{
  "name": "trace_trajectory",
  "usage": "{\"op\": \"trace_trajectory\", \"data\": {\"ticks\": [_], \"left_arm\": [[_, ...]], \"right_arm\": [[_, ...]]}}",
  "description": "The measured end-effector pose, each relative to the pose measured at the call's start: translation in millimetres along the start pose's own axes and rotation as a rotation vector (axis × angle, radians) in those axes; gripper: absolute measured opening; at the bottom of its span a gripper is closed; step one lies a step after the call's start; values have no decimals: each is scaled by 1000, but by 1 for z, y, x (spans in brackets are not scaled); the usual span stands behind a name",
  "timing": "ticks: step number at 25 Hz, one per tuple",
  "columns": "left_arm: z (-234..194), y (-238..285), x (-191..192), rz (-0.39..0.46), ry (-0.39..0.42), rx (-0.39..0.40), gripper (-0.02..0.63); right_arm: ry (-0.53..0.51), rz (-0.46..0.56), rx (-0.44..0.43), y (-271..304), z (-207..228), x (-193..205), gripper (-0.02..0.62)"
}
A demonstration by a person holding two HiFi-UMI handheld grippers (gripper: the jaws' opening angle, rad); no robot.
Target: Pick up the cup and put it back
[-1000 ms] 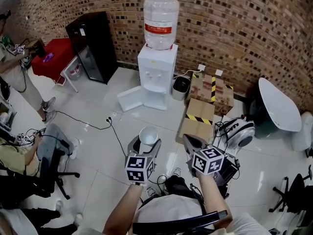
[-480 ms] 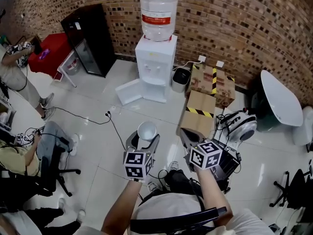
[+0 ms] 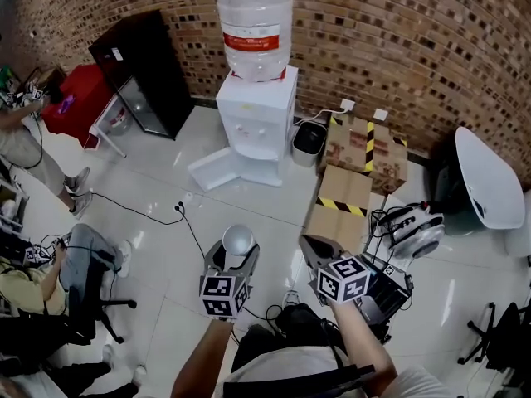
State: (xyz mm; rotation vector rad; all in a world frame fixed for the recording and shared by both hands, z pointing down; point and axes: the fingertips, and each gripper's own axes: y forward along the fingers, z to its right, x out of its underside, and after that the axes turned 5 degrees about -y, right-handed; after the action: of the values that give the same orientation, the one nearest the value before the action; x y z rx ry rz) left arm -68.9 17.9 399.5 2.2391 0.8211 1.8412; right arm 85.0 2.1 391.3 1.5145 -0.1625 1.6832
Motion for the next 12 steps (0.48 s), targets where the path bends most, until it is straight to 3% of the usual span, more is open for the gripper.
{"op": "trace_trajectory", "data": {"ticks": [12], "left_arm": [[-60, 139, 28, -64, 18, -53, 327]], "right_arm": [[-25, -58, -11, 109, 81, 9, 12]]}}
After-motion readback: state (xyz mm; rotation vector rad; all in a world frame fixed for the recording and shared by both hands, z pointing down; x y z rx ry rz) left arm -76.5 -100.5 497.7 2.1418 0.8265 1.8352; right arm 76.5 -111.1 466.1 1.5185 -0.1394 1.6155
